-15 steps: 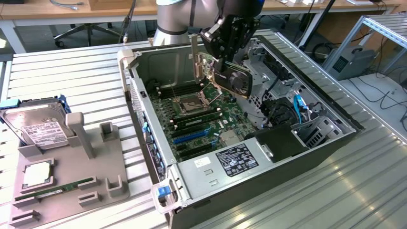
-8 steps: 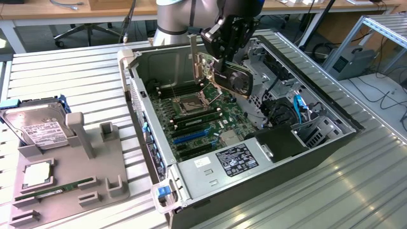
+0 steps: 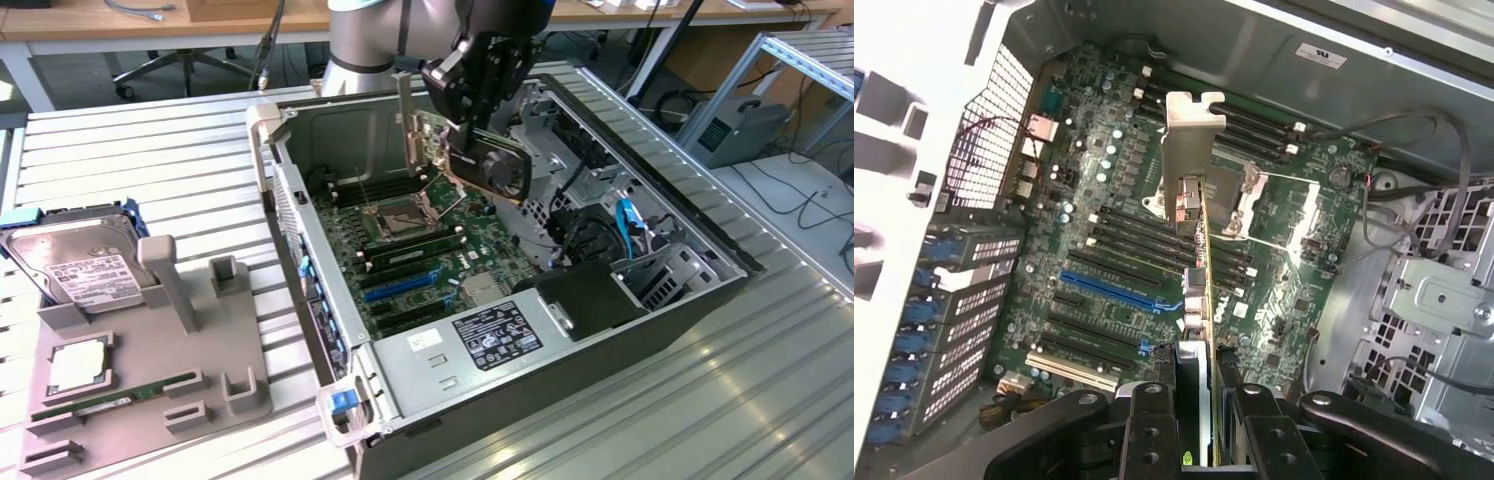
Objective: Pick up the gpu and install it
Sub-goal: 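Insert the gpu into the slot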
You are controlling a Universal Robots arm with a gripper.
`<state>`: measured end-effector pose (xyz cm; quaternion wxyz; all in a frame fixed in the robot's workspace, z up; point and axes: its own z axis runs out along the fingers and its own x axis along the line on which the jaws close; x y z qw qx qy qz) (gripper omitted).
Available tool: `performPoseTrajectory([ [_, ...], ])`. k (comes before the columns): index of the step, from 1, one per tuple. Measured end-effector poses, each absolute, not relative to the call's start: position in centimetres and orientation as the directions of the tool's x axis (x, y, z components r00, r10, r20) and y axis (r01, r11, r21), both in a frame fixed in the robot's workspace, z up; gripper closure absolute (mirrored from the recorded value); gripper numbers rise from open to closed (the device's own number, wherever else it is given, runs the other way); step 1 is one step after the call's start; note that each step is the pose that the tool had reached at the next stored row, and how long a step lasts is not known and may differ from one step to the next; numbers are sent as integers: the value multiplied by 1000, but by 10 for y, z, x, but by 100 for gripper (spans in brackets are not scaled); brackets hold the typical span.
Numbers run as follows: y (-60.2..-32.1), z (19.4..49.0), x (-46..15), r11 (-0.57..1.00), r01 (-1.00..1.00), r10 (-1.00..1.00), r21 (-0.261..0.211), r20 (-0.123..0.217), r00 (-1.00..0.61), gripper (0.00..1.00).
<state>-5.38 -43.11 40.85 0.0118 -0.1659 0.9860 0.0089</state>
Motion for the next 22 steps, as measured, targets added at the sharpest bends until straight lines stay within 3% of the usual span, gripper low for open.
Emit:
performPoseTrajectory([
  [22,-431,409,-54,920,-392,-392,14,-26,-920,73],
])
